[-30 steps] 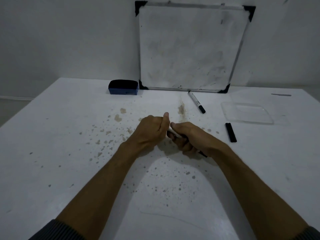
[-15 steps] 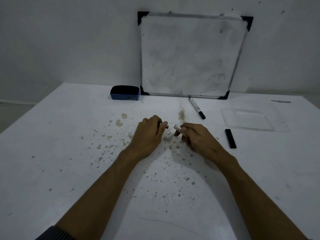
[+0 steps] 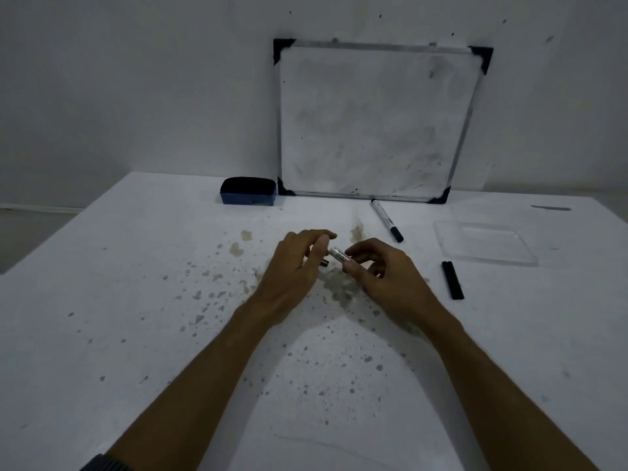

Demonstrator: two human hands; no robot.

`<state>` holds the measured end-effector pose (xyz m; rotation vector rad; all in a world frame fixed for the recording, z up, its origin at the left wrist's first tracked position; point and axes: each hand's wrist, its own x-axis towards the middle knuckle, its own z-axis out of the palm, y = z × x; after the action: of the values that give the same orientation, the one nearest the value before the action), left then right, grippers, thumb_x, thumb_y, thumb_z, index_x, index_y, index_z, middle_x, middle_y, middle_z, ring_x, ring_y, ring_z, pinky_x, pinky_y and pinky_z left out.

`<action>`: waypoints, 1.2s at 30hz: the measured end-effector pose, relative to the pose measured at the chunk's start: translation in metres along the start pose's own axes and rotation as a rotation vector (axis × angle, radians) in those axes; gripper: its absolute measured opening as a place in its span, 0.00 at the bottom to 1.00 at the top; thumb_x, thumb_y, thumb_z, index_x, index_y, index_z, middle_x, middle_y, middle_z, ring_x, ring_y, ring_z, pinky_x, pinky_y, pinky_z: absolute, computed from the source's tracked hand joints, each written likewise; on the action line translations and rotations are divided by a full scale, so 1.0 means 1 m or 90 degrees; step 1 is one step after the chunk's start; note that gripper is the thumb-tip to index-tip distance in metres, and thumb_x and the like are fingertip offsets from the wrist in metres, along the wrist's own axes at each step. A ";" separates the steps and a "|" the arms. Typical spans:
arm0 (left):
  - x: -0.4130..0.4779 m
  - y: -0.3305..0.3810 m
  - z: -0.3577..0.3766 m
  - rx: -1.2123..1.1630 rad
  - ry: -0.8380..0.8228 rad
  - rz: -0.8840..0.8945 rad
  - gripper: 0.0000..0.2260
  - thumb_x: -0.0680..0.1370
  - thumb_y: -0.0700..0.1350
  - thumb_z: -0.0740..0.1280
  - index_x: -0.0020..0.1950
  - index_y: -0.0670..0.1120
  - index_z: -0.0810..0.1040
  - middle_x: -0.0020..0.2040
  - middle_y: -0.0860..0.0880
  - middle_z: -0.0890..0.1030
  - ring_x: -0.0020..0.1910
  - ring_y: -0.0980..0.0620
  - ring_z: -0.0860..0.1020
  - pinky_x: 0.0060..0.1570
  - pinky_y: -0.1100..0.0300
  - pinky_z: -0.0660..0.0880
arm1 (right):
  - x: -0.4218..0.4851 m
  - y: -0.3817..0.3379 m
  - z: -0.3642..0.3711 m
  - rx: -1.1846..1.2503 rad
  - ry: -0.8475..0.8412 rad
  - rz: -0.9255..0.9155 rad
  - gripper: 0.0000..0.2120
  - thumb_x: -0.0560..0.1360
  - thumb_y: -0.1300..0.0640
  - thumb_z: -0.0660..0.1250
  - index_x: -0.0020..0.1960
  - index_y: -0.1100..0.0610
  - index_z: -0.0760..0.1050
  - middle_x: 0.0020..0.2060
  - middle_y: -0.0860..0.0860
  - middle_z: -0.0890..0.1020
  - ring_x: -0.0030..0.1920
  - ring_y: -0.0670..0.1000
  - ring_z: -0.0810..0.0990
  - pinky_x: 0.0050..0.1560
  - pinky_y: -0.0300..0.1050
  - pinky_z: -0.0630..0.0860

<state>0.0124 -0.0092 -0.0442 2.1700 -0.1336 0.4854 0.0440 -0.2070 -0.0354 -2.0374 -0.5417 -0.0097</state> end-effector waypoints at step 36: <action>0.000 0.017 0.016 -0.962 -0.217 -0.595 0.22 0.84 0.47 0.56 0.73 0.36 0.73 0.66 0.38 0.78 0.67 0.42 0.74 0.78 0.50 0.61 | -0.007 -0.028 0.022 0.092 0.083 -0.017 0.10 0.82 0.50 0.65 0.57 0.56 0.77 0.46 0.46 0.86 0.46 0.41 0.86 0.47 0.39 0.84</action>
<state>0.0122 -0.0322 -0.0398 0.6205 0.2630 -0.4587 0.0221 -0.1797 -0.0246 -1.8736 -0.4746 -0.1160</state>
